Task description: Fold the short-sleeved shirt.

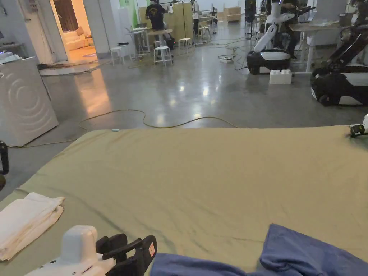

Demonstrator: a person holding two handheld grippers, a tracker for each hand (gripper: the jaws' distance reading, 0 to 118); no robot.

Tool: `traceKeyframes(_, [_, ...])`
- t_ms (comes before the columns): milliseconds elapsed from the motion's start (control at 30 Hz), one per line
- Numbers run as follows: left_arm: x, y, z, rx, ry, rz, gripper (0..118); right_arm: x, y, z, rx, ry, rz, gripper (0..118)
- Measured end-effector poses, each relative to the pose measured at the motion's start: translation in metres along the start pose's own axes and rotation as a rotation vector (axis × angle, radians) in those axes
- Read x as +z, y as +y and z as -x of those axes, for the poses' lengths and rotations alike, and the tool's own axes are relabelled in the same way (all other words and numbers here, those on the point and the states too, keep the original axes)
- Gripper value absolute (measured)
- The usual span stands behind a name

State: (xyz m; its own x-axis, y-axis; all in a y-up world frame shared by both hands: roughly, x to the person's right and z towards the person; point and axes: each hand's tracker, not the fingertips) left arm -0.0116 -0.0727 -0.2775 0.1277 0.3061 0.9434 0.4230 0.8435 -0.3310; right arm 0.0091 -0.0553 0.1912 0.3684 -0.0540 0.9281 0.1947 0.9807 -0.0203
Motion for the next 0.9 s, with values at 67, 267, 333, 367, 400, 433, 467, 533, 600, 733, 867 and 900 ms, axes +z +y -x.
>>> traceKeyframes(67, [-0.051,-0.011,0.020,0.028,0.034,0.108,66,-0.004,-0.007,-0.007,-0.011,-0.003,0.038,0])
traceKeyframes(267, [-0.190,-0.049,0.066,0.064,0.158,0.341,66,-0.020,-0.030,-0.032,-0.070,-0.041,0.157,0])
traceKeyframes(333, [-0.215,-0.059,0.071,0.074,0.187,0.372,66,-0.022,-0.033,-0.036,-0.066,-0.062,0.193,0])
traceKeyframes(367, [-0.224,-0.063,0.072,0.090,0.177,0.400,66,-0.022,-0.035,-0.038,-0.060,-0.075,0.205,0])
traceKeyframes(400, [-0.237,-0.065,0.077,0.092,0.183,0.429,66,-0.023,-0.038,-0.041,-0.057,-0.086,0.219,0])
traceKeyframes(433, [-0.246,-0.071,0.078,0.089,0.206,0.470,66,-0.024,-0.038,-0.041,-0.059,-0.093,0.235,0])
traceKeyframes(467, [-0.253,-0.077,0.077,0.067,0.233,0.500,64,-0.027,-0.040,-0.043,-0.064,-0.099,0.250,0])
traceKeyframes(533, [-0.260,-0.081,0.071,-0.005,0.254,0.495,62,-0.032,-0.045,-0.047,-0.068,-0.111,0.278,0])
traceKeyframes(600, [-0.259,-0.080,0.061,-0.054,0.271,0.499,23,-0.037,-0.050,-0.048,-0.073,-0.118,0.297,0])
traceKeyframes(733, [-0.273,-0.083,0.043,-0.148,0.309,0.559,7,-0.054,-0.059,-0.050,-0.123,-0.100,0.342,0])
traceKeyframes(867, [-0.282,-0.084,0.046,-0.149,0.316,0.573,7,-0.091,-0.052,-0.056,-0.095,-0.046,0.345,6])
traceKeyframes(900, [-0.281,-0.083,0.047,-0.140,0.311,0.578,7,-0.111,-0.047,-0.061,-0.080,-0.012,0.367,17])
